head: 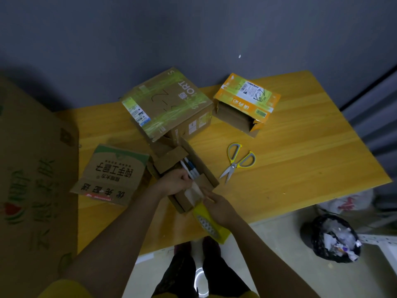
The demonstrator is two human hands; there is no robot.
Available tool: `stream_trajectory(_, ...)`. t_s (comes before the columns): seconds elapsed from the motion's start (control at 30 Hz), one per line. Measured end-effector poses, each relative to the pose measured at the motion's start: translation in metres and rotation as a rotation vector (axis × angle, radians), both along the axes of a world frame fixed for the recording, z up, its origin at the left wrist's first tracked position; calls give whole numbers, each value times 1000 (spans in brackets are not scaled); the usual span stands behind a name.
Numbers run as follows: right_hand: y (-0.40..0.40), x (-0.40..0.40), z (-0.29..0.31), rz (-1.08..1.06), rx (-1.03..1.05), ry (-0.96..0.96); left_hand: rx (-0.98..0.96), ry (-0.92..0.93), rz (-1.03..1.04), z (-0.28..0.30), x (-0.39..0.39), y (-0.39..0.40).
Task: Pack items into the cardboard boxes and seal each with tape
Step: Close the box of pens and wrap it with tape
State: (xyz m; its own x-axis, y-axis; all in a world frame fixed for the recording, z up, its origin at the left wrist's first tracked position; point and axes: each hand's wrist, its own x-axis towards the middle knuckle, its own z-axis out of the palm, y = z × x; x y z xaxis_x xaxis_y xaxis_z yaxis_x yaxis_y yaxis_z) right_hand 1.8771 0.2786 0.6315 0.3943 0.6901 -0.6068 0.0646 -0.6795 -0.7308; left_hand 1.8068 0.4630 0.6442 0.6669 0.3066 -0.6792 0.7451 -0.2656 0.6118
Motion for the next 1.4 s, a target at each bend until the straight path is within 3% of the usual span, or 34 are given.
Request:
stream_trajectory(0.4,4,5,4,-48,-42,-146,66,51,90,-8,11,-3)
stream_trajectory(0.7,8,5,-1,-57,-82,-235,8,57,-29,3,17,5)
stream_trajectory(1.1,13,11,-9,-19,-143,-279,67,75,-86,2,18,10)
stream_trajectory(1.4,1,15,-2,-15,-44,-300,37,92,-94,0,21,13)
